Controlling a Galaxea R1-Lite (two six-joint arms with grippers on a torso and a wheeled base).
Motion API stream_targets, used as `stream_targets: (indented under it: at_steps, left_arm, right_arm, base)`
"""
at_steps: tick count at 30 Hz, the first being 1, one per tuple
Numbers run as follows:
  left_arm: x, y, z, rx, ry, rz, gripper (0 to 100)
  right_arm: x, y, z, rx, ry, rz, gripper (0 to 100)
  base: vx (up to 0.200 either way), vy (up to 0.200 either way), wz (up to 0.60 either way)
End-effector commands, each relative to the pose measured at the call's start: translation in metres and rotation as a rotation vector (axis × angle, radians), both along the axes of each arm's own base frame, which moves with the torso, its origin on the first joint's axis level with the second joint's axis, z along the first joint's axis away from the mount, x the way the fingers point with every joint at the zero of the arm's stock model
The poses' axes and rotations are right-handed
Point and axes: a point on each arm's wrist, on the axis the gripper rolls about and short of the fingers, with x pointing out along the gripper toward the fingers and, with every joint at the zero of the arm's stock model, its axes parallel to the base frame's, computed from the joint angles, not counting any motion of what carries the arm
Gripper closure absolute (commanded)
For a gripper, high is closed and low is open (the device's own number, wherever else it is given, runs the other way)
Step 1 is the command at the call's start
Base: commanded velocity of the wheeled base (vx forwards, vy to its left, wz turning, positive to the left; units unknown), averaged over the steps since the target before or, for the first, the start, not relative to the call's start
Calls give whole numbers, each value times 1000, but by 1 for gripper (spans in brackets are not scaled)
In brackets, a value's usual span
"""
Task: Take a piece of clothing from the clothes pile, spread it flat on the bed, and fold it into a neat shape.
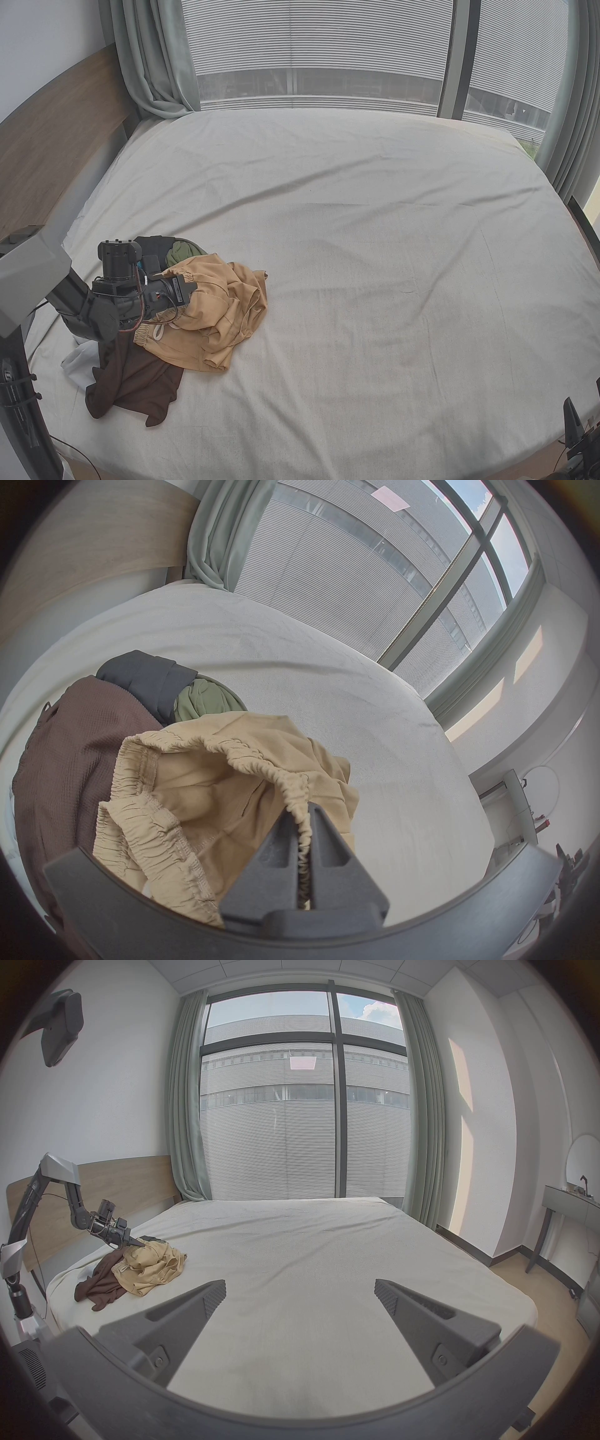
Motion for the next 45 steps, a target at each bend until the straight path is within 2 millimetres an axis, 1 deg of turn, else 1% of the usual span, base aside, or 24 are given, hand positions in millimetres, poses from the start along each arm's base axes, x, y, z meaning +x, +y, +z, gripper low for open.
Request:
stream_targets:
  at_steps: [1,3,4,5,6,10,11,13,16,22,24,31,33,34,38,40,43,44,45]
  left_arm:
    - [-2,-1,3,-16,-1,-6,100]
    - [-6,-4,13,-92,12,-1,100]
    - [-8,-9,22,-139,17,4,100]
    - [-9,-10,24,-152,18,5,100]
    - [-12,-14,36,-225,23,24,100]
    - [-22,-19,65,-383,31,60,100]
    - [-25,-19,70,-416,33,69,100]
    - [-29,-18,76,-460,45,74,100]
    - [-33,-14,78,-495,61,86,100]
    - [-40,-9,75,-516,76,116,100]
    - [-46,-3,76,-526,69,123,100]
    - [-57,-1,75,-577,54,73,100]
    - [-64,-2,78,-603,59,70,100]
    - [-67,-3,83,-646,67,69,100]
    - [-72,-4,99,-785,47,63,100]
    - [-72,-4,101,-803,38,60,100]
    - [-76,-14,108,-869,-15,23,100]
    - [-76,-14,108,-869,-15,23,100]
    - [-78,-19,110,-908,-43,30,100]
  right_arm:
    - [0,0,-5,0,1,0,0]
    - [0,0,-5,0,1,0,0]
    - [0,0,-5,0,1,0,0]
    - [0,0,-5,0,1,0,0]
    - [0,0,-5,0,1,0,0]
    - [0,0,-5,0,1,0,0]
    - [0,0,-5,0,1,0,0]
    - [0,0,-5,0,1,0,0]
    - [0,0,-5,0,1,0,0]
    - [0,0,-5,2,1,0,0]
    - [0,0,-5,2,1,0,0]
    - [0,0,-5,2,1,0,0]
    - [0,0,-5,2,1,0,0]
    - [0,0,-5,3,1,0,0]
    - [0,0,-5,3,1,0,0]
    - [0,0,-5,3,1,0,0]
    - [0,0,-5,5,1,-2,0]
    - [0,0,-5,5,1,-2,0]
    - [0,0,-5,5,1,-2,0]
  base:
    - [0,0,0]
    - [0,0,0]
    - [0,0,0]
    - [0,0,0]
    - [0,0,0]
    - [0,0,0]
    - [0,0,0]
    - [0,0,0]
    - [0,0,0]
    - [0,0,0]
    - [0,0,0]
    - [0,0,0]
    - [0,0,0]
    - [0,0,0]
    - [0,0,0]
    - [0,0,0]
    - [0,0,0]
    - [0,0,0]
    - [0,0,0]
